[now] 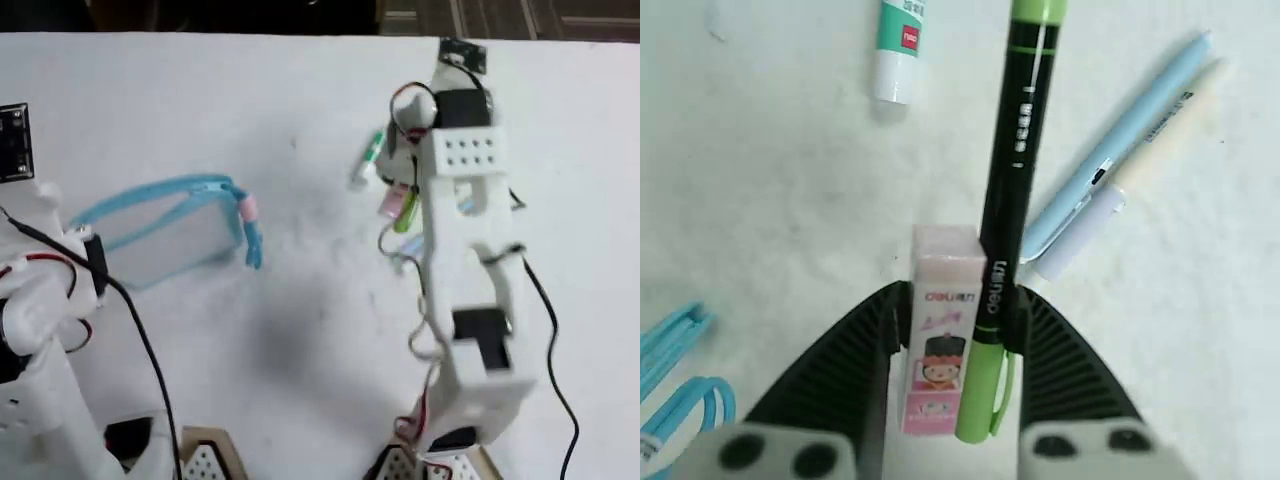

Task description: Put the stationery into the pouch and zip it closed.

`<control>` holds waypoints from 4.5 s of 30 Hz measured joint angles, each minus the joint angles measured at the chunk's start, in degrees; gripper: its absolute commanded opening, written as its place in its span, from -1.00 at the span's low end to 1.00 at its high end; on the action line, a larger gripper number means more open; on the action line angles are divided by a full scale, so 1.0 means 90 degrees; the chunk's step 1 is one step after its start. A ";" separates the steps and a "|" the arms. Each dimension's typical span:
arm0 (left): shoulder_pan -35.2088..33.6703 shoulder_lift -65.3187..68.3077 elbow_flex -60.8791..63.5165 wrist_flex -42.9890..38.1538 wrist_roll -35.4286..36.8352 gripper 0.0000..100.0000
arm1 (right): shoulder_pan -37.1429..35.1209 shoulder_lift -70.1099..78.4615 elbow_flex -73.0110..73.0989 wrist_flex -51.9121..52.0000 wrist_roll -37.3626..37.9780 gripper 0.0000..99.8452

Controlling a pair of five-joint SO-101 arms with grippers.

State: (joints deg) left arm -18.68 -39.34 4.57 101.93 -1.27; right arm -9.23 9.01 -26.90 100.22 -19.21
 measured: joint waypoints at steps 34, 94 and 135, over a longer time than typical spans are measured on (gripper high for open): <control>-0.0010 0.0000 0.0020 -0.0137 0.0000 -0.95 | -0.3028 -0.9592 0.8518 -0.8391 0.0801 -0.97; 0.0010 0.0000 0.0020 -0.0137 0.0000 -0.95 | -0.5265 -0.4288 0.6496 -0.9338 0.1123 -0.47; 0.0010 0.0000 0.0020 -0.0137 0.0000 -0.95 | -0.0107 0.4523 -0.4269 -0.1582 0.0186 -0.47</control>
State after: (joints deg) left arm -18.59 -39.34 4.75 100.70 -1.27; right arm -10.20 49.71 -65.32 85.98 -17.54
